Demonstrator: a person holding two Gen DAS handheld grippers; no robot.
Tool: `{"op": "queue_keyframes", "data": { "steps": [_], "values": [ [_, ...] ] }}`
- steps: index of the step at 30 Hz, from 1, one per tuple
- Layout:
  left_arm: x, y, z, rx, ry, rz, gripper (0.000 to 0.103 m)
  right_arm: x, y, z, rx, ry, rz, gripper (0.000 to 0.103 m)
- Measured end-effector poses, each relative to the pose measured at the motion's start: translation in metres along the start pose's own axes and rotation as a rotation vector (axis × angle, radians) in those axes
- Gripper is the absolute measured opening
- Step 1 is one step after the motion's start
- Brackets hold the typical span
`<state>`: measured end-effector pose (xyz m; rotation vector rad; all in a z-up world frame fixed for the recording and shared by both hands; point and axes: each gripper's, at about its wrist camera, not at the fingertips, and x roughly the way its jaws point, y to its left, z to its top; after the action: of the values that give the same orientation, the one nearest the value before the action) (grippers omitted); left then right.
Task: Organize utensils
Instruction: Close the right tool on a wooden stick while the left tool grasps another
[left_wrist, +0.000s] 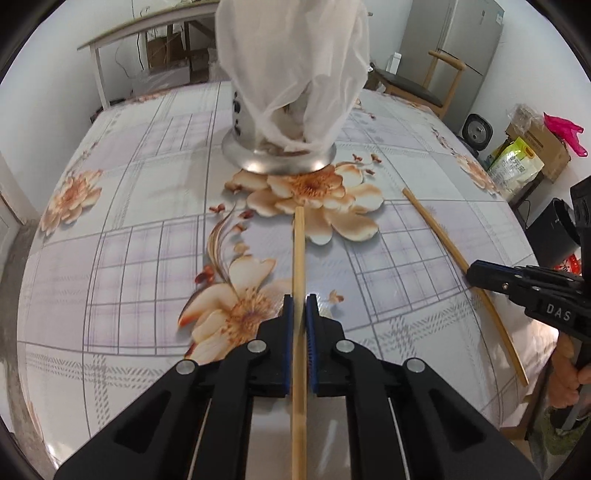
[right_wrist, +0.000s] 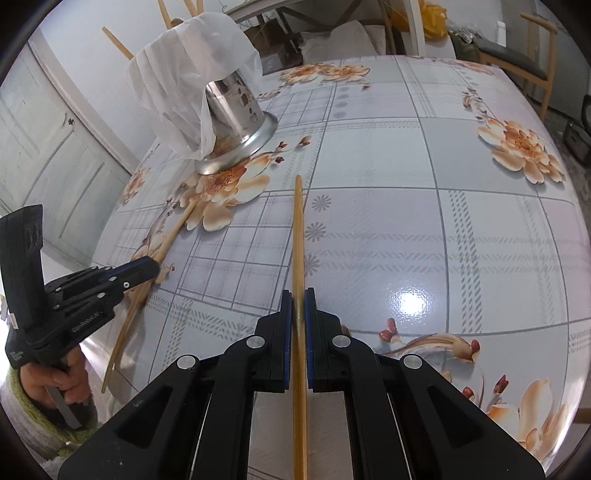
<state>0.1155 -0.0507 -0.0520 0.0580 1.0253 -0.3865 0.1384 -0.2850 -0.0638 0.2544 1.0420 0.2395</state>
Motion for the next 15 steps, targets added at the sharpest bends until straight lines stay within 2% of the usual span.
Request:
{"op": "queue_keyframes", "data": {
  "steps": [1,3,4,8,15],
  "values": [
    [0.000,0.002,0.002,-0.005,0.009,-0.008,0.010,0.000,0.000,0.000,0.001,0.001,0.002,0.005],
    [-0.002,0.009,0.006,-0.014,0.020,-0.018,0.025,0.000,-0.001,0.001,0.002,0.002,0.005,0.005],
    [-0.002,0.009,0.007,-0.014,0.021,-0.020,0.027,0.000,-0.002,0.001,0.002,0.002,0.005,0.005],
    [0.005,0.006,0.015,0.016,0.035,-0.033,0.028,0.000,-0.002,0.001,0.001,0.003,0.005,0.005],
    [0.017,0.001,0.030,0.086,0.029,-0.004,0.028,0.000,-0.002,0.001,0.007,0.005,0.014,0.005]
  ]
}}
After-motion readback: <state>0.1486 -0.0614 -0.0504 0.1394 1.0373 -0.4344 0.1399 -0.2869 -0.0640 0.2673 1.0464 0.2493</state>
